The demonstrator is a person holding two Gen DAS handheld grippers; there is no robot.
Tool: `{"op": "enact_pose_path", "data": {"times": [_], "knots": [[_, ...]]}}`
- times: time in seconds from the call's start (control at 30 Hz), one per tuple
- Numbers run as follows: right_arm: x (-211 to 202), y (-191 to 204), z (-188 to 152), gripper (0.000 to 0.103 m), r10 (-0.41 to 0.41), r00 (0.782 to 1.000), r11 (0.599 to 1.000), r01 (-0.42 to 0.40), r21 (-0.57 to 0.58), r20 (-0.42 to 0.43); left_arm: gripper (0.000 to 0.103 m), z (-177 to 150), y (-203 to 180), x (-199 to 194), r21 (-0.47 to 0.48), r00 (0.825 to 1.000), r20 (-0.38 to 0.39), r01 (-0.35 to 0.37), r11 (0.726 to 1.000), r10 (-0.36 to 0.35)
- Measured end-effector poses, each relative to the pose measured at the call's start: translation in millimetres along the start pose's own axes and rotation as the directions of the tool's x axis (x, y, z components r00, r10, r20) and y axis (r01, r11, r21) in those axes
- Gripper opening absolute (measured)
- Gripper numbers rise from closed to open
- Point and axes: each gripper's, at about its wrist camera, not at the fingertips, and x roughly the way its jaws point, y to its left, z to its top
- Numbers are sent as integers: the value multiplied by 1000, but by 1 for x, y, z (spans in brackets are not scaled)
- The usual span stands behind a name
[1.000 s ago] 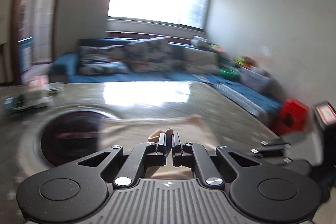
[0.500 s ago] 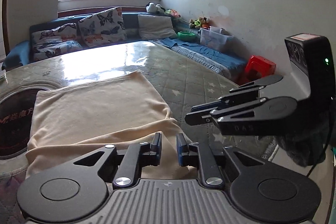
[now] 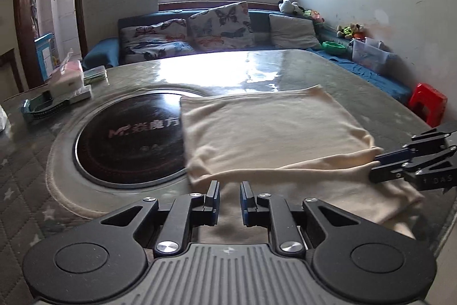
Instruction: Fold clothes
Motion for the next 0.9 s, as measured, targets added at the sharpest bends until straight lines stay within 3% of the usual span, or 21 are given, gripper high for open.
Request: {"op": "enact_pose_path", "data": {"times": [0.13,0.17,0.27,0.5,0.63,0.73,0.9], "knots": [[4,2,1,23,-3,1000,1000,3,1,-13,17,0,9,7,-19,1000,-10,2,1000,-2],[4,3,1,14,-3,1000,1000,3,-4,-16,17,0,12,9,-23,1000,-13,2,1000,-2],[1,7,5,9,-28,1000,999,28,-31,-6,17,0,19,14,-37,1000,-20,3,999,-4],[-18,16,23,7,-88,994,991,94,-96,63,17,-6,30,19,-39,998,-40,-39,998,38],[-7,10,24,9,-87,996,993,90,-80,29,17,-8,36,17,-40,997,-43,-70,997,68],[4,5,17,10,-138,990,986,137,-95,4,17,-2,32,6,-27,999,-7,-41,999,41],[-10,11,21,12,-108,993,987,113,-114,54,17,6,17,-4,20,999,33,32,999,-33]]}}
